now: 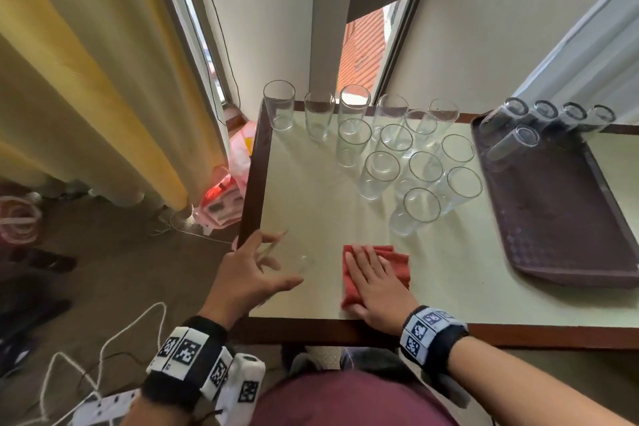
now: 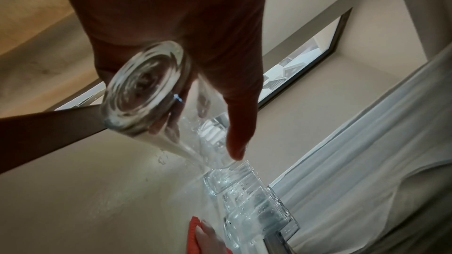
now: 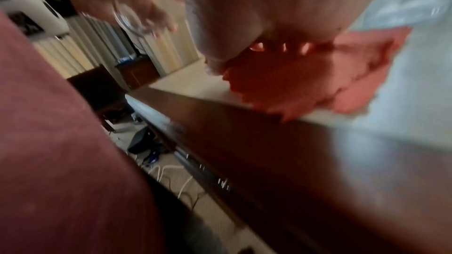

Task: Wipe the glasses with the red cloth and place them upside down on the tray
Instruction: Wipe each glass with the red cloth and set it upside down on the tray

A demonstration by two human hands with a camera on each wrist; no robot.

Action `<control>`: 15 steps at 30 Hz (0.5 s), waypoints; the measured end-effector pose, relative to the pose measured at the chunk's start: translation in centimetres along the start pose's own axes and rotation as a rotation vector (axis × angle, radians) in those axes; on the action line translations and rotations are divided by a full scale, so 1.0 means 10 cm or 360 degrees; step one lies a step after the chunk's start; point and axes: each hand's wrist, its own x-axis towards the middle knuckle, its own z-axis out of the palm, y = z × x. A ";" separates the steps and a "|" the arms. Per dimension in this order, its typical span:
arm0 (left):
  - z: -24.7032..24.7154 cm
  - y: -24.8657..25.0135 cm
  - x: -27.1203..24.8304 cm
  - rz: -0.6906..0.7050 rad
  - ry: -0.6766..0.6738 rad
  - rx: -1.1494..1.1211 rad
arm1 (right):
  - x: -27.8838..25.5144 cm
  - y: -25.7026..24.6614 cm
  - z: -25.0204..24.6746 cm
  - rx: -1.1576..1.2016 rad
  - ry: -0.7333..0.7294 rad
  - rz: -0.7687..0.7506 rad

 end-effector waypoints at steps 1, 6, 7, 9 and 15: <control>0.01 0.00 -0.01 -0.0010 -0.0024 -0.0051 | 0.00 -0.02 0.09 0.0006 -0.0026 0.0043; 0.11 0.19 0.00 0.0016 -0.0167 -0.0344 | 0.03 -0.05 0.09 -0.0003 -0.0082 0.0116; 0.15 0.26 0.01 0.0034 -0.0191 -0.0415 | 0.04 -0.06 0.04 0.0004 -0.0165 0.0117; 0.21 0.38 0.03 0.0069 -0.0236 -0.0547 | 0.02 -0.09 -0.09 0.0103 -0.0292 0.0125; 0.39 0.73 0.06 0.0190 -0.0256 -0.0659 | -0.28 0.07 -0.74 0.1322 -0.0157 0.0140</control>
